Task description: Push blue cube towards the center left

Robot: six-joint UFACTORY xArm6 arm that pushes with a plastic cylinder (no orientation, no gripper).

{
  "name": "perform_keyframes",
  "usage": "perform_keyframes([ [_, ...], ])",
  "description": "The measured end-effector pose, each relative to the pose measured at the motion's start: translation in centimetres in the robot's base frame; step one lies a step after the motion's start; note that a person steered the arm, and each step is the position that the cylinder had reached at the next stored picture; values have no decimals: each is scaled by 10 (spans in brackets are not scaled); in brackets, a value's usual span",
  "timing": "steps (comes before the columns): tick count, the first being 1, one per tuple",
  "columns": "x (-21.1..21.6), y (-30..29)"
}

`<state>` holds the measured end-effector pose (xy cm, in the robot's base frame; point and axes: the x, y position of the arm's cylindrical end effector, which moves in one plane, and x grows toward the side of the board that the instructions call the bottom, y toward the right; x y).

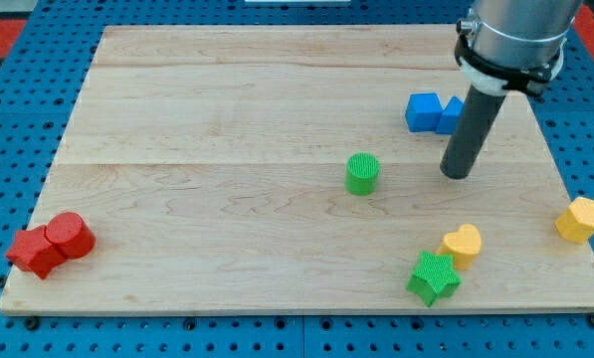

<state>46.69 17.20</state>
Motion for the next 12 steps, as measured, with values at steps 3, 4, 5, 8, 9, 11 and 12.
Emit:
perform_keyframes([
  [3, 26, -23],
  [4, 31, -24],
  [5, 25, -13],
  [8, 15, -13],
  [9, 10, -13],
  [11, 1, 9],
  [12, -26, 58],
])
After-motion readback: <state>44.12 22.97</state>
